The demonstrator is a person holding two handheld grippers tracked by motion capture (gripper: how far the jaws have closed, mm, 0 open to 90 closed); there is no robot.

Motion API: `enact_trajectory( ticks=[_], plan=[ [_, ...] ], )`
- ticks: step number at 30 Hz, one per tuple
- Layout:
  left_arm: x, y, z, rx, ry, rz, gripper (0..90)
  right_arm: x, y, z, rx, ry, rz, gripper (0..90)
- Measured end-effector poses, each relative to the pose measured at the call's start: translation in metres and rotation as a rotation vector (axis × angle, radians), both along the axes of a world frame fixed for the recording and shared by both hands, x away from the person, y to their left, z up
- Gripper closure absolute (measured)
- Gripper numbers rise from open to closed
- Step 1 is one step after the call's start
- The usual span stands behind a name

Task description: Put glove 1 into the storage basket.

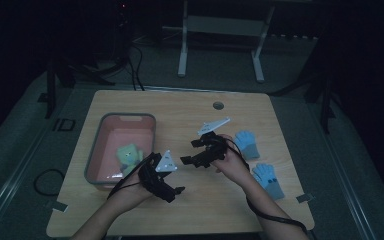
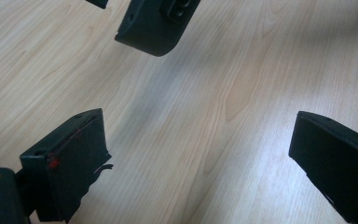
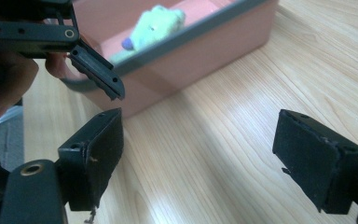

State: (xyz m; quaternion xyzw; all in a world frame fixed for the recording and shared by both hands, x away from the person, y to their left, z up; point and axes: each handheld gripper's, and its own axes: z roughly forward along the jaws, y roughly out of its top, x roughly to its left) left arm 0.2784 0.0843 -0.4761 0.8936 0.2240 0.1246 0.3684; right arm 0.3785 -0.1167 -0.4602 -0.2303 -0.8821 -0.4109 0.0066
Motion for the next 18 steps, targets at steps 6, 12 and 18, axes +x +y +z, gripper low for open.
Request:
enact_trajectory(
  ticks=[6,12,18],
  plan=[
    [-0.002,-0.011,-0.015,-0.007,0.014,-0.03,4.6,-0.004,-0.018,-0.008,-0.015,-0.03,-0.017,14.4],
    [-0.005,-0.021,-0.031,-0.031,0.03,-0.08,4.5,-0.01,-0.04,-0.018,-0.013,-0.069,-0.055,13.2],
    [-0.01,-0.033,-0.044,-0.047,0.019,-0.103,4.6,-0.018,-0.055,-0.032,-0.026,-0.05,-0.066,13.5]
  ],
)
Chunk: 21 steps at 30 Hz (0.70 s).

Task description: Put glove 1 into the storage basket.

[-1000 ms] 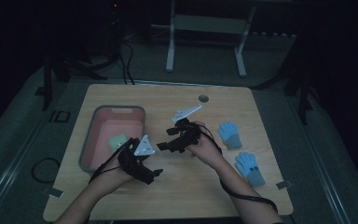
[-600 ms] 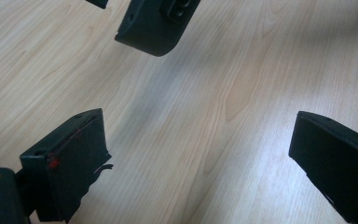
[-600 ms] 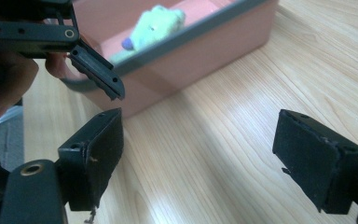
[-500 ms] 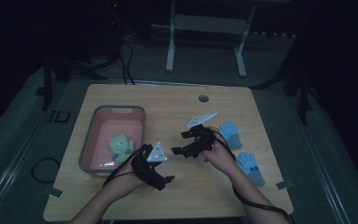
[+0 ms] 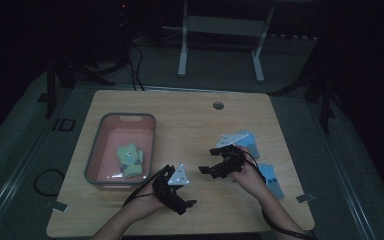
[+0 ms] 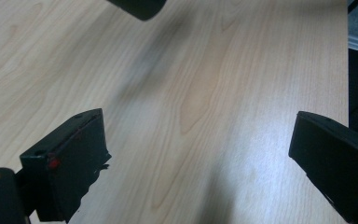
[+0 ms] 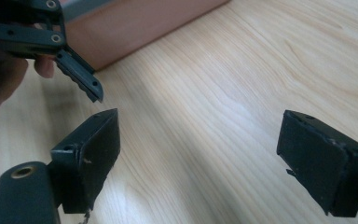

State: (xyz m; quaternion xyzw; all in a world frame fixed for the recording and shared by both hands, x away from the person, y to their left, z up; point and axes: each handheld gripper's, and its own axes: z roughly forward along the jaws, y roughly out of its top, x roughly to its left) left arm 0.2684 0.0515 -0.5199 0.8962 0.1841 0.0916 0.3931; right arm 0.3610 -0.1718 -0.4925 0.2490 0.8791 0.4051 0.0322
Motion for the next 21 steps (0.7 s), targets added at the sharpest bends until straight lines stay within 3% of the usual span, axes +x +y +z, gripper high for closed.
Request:
enact_trajectory(
  ticks=[4,9,12,15,21],
  plan=[
    [-0.001,-0.004,-0.01,0.018,-0.018,-0.018,4.6,-0.008,-0.008,-0.01,-0.003,0.003,0.005,13.6],
    [-0.001,-0.004,-0.018,-0.033,-0.003,-0.001,4.6,-0.017,-0.018,-0.024,-0.036,0.004,0.007,13.6],
    [-0.004,-0.004,-0.023,-0.052,-0.012,0.012,4.6,-0.02,-0.027,-0.029,-0.029,0.007,-0.013,13.6],
    [-0.006,-0.003,-0.027,-0.033,-0.042,0.018,4.6,-0.024,-0.037,-0.031,-0.01,0.008,-0.034,13.6],
    [-0.009,-0.001,-0.036,-0.015,-0.053,0.038,4.6,-0.032,-0.053,-0.034,0.003,0.013,-0.068,13.5]
  ],
)
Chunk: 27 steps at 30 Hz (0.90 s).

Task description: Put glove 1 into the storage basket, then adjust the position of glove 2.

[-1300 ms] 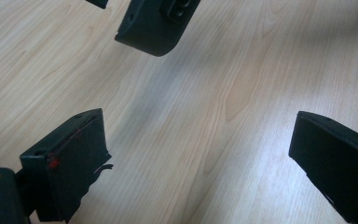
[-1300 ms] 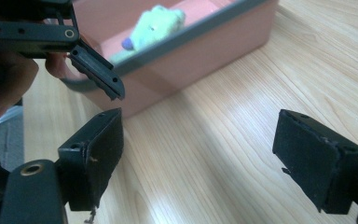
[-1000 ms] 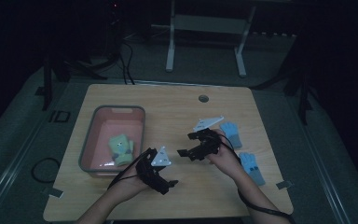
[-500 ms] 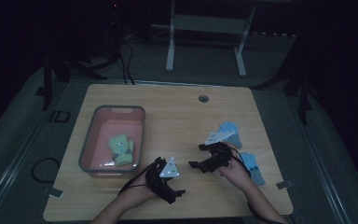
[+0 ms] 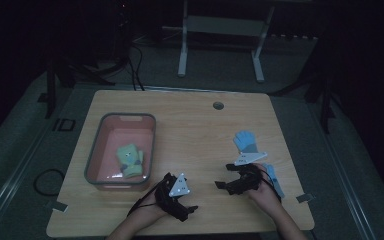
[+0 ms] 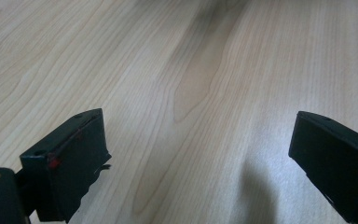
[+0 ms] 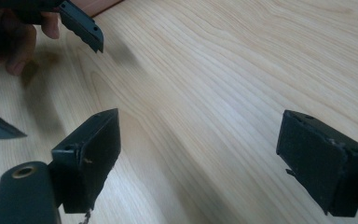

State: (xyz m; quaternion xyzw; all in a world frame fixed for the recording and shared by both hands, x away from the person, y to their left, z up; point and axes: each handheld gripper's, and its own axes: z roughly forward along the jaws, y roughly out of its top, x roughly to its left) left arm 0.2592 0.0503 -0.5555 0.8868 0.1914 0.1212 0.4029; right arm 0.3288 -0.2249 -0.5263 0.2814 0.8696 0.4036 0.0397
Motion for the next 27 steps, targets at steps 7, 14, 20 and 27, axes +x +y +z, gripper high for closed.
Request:
enact_trajectory(
  ticks=[7,14,20,27],
  plan=[
    [-0.003,0.003,-0.001,-0.014,-0.001,0.013,4.6,-0.003,-0.014,0.003,0.043,0.024,-0.05,13.0],
    [-0.009,0.008,0.002,-0.06,0.006,0.049,4.6,-0.005,-0.035,0.014,0.01,-0.05,-0.112,20.7],
    [-0.01,0.01,-0.001,-0.059,0.017,0.06,4.6,0.005,-0.054,0.023,-0.036,-0.102,-0.192,28.1],
    [-0.011,0.008,-0.005,-0.039,0.023,0.044,4.5,0.02,-0.072,0.03,-0.062,-0.117,-0.286,41.1]
  ],
)
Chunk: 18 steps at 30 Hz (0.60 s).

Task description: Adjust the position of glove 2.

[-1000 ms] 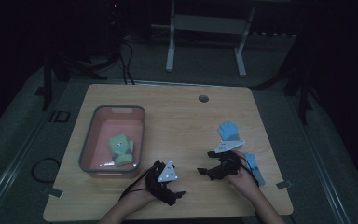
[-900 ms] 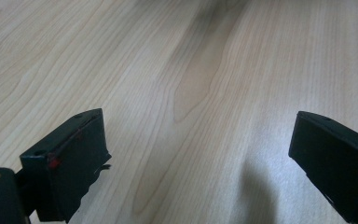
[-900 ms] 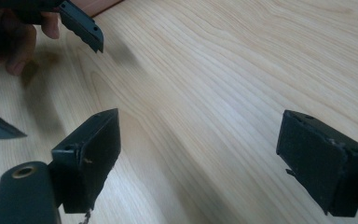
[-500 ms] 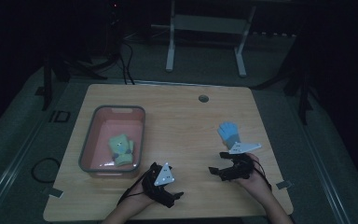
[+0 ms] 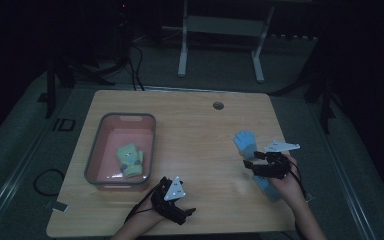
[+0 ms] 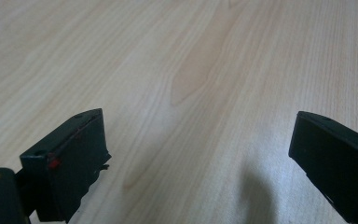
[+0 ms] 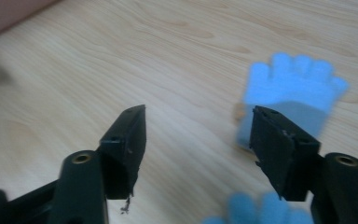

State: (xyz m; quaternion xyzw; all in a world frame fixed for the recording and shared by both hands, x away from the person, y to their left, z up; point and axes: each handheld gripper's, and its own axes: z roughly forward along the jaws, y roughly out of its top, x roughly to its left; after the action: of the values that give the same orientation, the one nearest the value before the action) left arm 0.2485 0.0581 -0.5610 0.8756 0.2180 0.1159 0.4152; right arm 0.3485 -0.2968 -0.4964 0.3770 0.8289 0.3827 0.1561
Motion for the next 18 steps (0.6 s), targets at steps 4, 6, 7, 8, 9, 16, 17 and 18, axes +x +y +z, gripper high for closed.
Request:
enact_trajectory(
  ticks=[4,6,7,8,9,16,17,18],
  plan=[
    [-0.001,0.0,0.0,-0.005,0.0,-0.009,4.5,0.011,-0.005,-0.001,-0.023,0.011,-0.025,47.6],
    [-0.001,0.0,0.0,-0.011,-0.001,-0.006,4.5,0.017,-0.007,-0.001,-0.042,0.009,-0.038,47.6],
    [-0.001,0.0,0.0,-0.009,0.002,-0.004,4.5,0.02,-0.007,-0.001,-0.049,0.007,-0.044,47.6],
    [0.0,0.0,0.0,-0.009,0.0,-0.001,4.5,0.024,-0.007,-0.002,-0.056,0.003,-0.052,47.6],
    [0.0,0.0,0.0,-0.012,0.002,0.001,4.5,0.027,-0.007,-0.001,-0.062,0.002,-0.062,47.2],
    [0.0,0.0,-0.001,-0.007,0.003,0.002,4.5,0.056,-0.01,-0.001,-0.073,0.001,-0.075,54.6],
    [0.0,0.0,-0.001,-0.006,0.005,0.002,4.6,0.061,-0.01,-0.002,-0.078,0.008,-0.073,56.0],
    [0.0,0.0,-0.002,-0.005,0.001,0.002,4.5,0.064,-0.009,-0.003,-0.079,0.015,-0.068,58.4]
  ],
)
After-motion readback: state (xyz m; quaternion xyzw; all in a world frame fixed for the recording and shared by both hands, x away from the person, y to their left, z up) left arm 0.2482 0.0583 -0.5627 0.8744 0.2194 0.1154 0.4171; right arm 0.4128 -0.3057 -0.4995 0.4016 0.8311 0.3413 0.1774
